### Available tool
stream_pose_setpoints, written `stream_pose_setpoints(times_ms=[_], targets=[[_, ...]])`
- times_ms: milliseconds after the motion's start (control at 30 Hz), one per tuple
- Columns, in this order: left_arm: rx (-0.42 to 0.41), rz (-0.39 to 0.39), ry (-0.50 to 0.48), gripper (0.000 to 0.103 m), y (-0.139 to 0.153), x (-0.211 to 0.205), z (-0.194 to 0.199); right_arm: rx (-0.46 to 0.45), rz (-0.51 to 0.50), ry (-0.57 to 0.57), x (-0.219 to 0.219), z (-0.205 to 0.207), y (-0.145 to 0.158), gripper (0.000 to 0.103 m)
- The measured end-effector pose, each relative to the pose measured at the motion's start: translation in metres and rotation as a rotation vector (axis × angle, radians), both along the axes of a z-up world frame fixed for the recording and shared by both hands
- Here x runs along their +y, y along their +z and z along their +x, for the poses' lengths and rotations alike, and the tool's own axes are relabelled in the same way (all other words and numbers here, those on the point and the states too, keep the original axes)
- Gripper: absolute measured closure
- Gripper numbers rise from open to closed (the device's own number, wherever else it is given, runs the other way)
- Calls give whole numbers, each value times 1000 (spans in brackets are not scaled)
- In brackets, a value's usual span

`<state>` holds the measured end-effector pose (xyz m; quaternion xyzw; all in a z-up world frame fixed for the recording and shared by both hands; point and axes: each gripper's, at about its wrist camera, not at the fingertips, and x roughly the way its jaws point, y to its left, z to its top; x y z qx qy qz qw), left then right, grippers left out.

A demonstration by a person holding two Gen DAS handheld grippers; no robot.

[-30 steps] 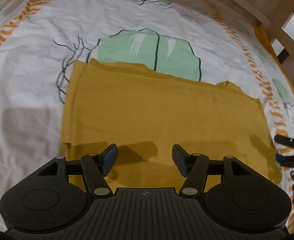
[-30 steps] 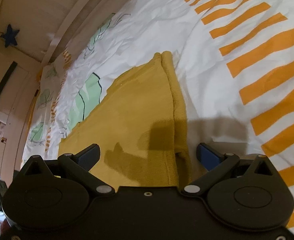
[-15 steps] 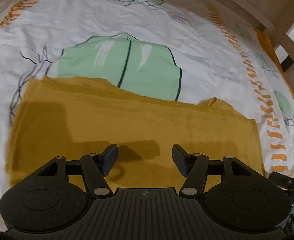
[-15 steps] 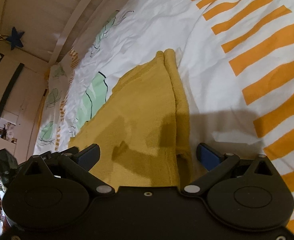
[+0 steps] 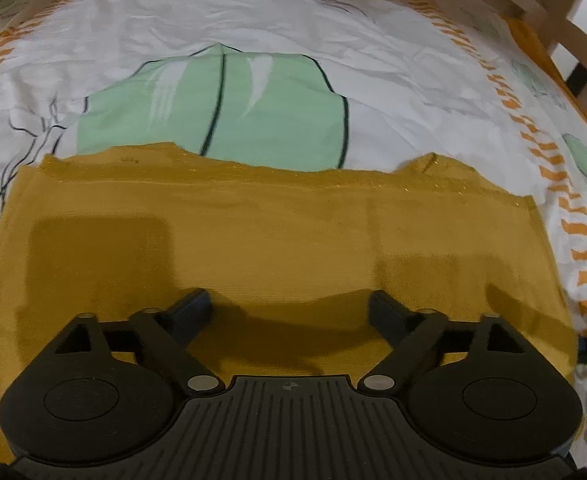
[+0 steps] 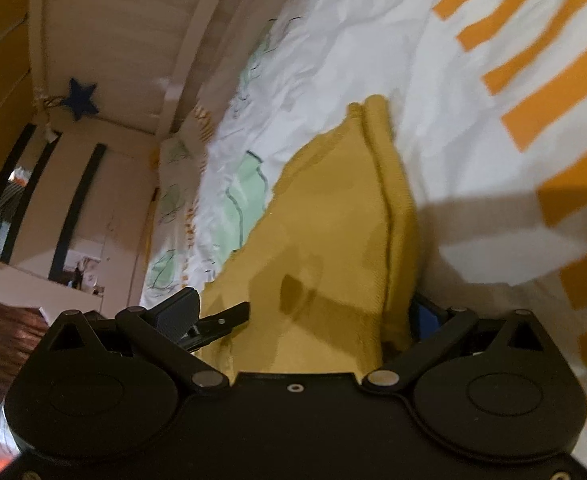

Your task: Fold small clothes

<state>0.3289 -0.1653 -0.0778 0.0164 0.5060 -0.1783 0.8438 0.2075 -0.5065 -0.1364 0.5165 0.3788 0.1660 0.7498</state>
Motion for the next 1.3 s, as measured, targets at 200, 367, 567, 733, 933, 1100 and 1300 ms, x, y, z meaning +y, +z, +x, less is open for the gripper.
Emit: stream_pose_setpoints(times_ms=[200, 367, 567, 733, 933, 1100, 1300], targets=[[20, 30, -23, 1, -4, -10, 4, -48, 21, 21, 7, 9, -1, 0], [17, 28, -17, 3, 0, -7, -3, -48, 18, 28, 6, 9, 0, 0], [11, 42, -13, 7, 8, 12, -37, -43, 9, 38, 6, 9, 0, 0], [41, 33, -32, 7, -2, 29, -59, -43, 0, 44, 8, 11, 1, 0], [15, 12, -37, 21, 12, 43, -60, -46, -20, 49, 11, 11, 1, 0], [-28, 50, 8, 21, 28, 65, -47, -45, -36, 52, 12, 11, 2, 0], [-65, 89, 66, 21, 30, 89, -31, -43, -69, 53, 16, 11, 4, 0]])
